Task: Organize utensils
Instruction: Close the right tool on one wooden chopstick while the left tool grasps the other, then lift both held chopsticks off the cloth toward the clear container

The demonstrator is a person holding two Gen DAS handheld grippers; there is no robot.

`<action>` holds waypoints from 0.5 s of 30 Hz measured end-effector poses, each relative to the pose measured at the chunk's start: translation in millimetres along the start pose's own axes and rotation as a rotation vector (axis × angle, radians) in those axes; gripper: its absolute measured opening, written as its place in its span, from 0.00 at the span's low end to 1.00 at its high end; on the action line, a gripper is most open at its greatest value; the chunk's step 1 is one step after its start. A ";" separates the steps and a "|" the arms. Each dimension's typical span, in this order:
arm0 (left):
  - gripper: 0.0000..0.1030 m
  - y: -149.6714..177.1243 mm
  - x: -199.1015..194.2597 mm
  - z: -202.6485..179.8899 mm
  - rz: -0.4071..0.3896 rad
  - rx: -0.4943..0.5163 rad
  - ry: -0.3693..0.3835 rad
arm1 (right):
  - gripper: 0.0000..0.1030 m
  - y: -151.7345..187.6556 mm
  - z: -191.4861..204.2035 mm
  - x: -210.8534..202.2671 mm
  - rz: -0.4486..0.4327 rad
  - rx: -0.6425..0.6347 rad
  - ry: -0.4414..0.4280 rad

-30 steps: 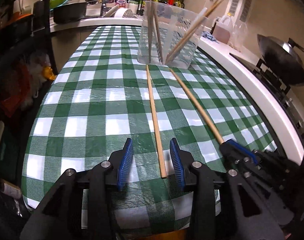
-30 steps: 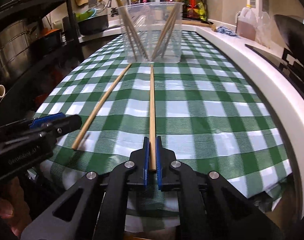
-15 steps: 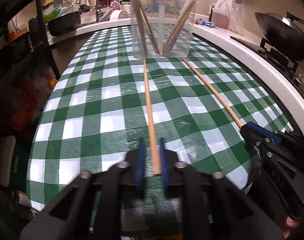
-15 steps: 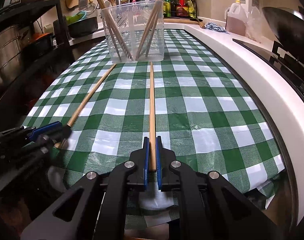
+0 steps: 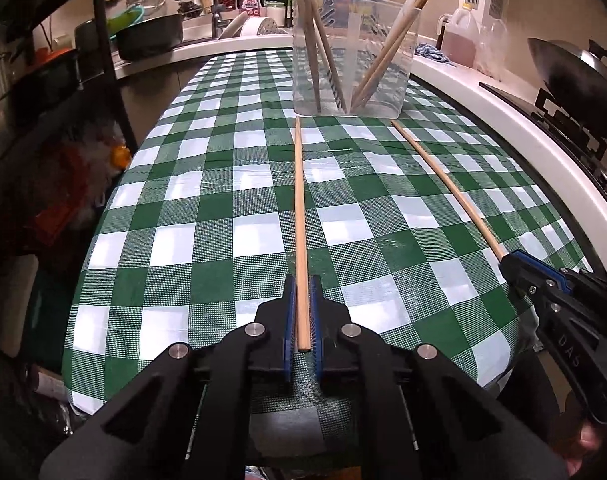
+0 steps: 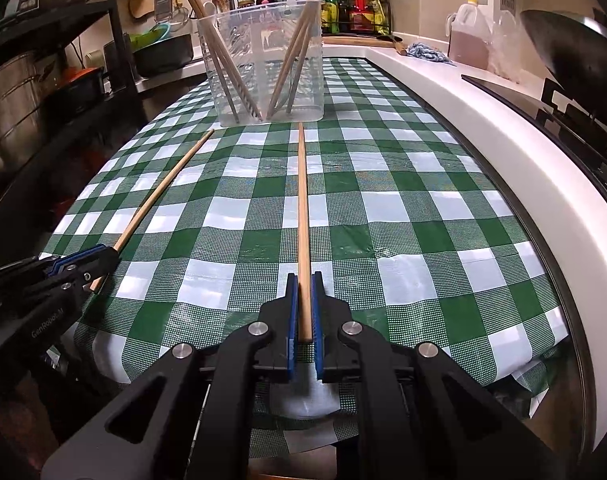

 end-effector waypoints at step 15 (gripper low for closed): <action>0.07 -1.2 0.9 -1.9 -0.002 0.005 -0.003 | 0.07 -0.4 -0.2 -0.1 -0.003 0.000 -0.001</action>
Point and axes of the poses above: each gripper's, at about its wrist camera, not at the fingertips, and x roughly the way its jaws point, z to its left, y to its underside, the point moved 9 cm from there along x, roughly the way its jaws point, and after that the axes turned 4 degrees about -z, right-handed, at the moved point
